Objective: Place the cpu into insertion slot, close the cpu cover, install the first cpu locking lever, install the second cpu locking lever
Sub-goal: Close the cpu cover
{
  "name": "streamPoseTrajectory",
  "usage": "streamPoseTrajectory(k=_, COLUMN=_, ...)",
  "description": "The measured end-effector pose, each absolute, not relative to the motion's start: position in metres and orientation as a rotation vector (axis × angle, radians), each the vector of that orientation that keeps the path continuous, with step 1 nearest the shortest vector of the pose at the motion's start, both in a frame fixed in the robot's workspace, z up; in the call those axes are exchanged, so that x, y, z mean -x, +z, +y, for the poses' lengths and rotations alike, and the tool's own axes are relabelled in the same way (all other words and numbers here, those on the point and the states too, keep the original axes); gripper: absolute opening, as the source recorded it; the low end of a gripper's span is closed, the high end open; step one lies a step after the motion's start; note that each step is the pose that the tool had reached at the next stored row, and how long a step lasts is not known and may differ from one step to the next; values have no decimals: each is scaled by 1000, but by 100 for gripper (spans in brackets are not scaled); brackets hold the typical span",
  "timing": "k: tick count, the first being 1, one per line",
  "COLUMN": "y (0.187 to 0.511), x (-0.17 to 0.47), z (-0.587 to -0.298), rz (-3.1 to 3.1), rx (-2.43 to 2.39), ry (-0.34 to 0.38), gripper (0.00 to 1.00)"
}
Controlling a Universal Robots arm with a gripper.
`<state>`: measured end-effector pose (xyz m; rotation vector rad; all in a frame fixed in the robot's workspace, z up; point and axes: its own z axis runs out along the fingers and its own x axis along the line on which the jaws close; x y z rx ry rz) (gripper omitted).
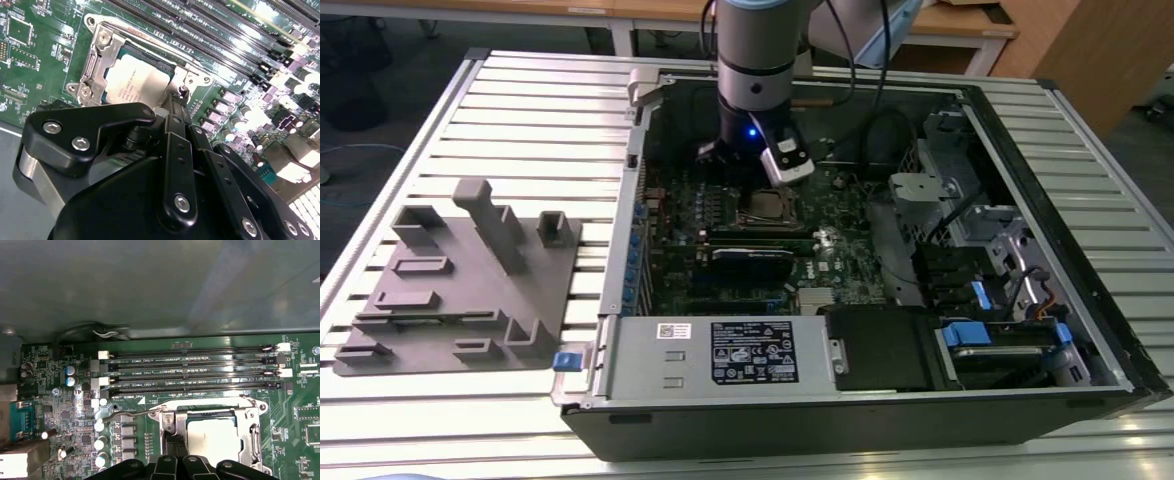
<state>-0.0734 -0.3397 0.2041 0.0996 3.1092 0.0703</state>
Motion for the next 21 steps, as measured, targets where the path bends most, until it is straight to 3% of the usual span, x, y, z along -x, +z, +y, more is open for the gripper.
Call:
streamPoseTrajectory(k=11, y=217, x=73, z=-340, rz=3109, rx=-100, ry=70, gripper=11)
streamPoseTrajectory(k=13, y=234, x=73, z=-340, rz=3109, rx=-100, ry=70, gripper=11)
streamPoseTrajectory(k=21, y=234, x=73, z=-340, rz=3109, rx=-100, ry=70, gripper=11)
